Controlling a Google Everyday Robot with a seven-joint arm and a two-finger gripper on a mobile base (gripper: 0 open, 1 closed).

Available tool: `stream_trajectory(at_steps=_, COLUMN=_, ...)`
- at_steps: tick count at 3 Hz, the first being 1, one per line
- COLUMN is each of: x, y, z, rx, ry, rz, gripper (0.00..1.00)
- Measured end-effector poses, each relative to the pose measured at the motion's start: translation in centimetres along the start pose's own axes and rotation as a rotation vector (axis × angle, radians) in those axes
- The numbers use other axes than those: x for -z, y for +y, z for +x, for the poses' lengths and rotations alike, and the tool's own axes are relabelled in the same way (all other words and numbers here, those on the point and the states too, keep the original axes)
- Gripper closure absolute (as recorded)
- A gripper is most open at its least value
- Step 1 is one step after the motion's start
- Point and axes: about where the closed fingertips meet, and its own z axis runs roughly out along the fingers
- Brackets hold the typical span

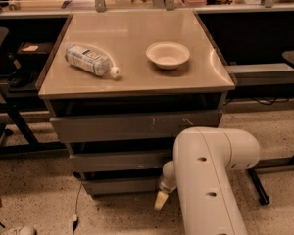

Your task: Open bottom drawer

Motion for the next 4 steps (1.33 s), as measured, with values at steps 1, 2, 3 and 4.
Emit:
stream_trajectory(at_steps=1, x=-1.3, y=0.0, z=0.1, rx=0.015, ry=0.008, rz=-0.007, gripper=0.00)
stream_trajectory(at_steps=2, x=-2.9, y=1.6, z=0.3, rx=0.054, ry=0.038, rz=-0.047, gripper=0.00)
stream_trajectory(at_steps=3, x=-2.7, y=3.8, z=0.3, rx=0.114, ry=0.070, rz=-0.105, gripper=0.00)
stream_trajectory(at_steps=4, x=-2.5, y=4.0, z=0.3, rx=0.118, ry=0.072, rz=-0.111, gripper=0.00)
